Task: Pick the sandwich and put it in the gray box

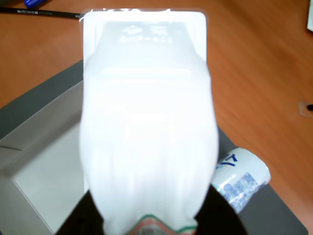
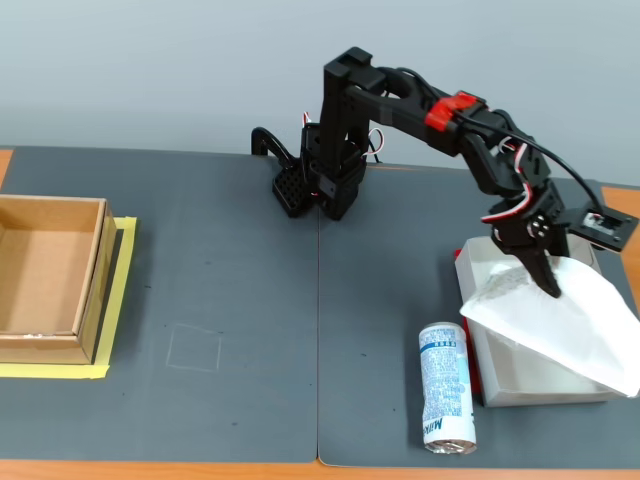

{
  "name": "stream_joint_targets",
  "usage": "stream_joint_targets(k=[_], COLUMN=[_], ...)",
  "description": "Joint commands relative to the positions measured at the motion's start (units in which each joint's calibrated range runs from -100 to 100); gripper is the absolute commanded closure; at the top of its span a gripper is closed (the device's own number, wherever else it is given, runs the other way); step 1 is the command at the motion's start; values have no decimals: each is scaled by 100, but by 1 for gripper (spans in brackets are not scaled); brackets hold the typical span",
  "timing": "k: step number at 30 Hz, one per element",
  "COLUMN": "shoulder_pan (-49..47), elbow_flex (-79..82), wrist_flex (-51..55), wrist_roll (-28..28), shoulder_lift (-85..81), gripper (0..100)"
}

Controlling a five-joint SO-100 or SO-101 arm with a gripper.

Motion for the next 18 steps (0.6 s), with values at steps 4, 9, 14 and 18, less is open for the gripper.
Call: stream_joint_targets(k=[4,9,14,18], shoulder_pan=[-305,-476,-595,-640], elbow_flex=[-1053,-1487,-1812,-1966], wrist_flex=[-91,-91,-91,-91], wrist_roll=[-4,-4,-4,-4], shoulder_lift=[734,1294,1709,1913], gripper=[98,98,98,98])
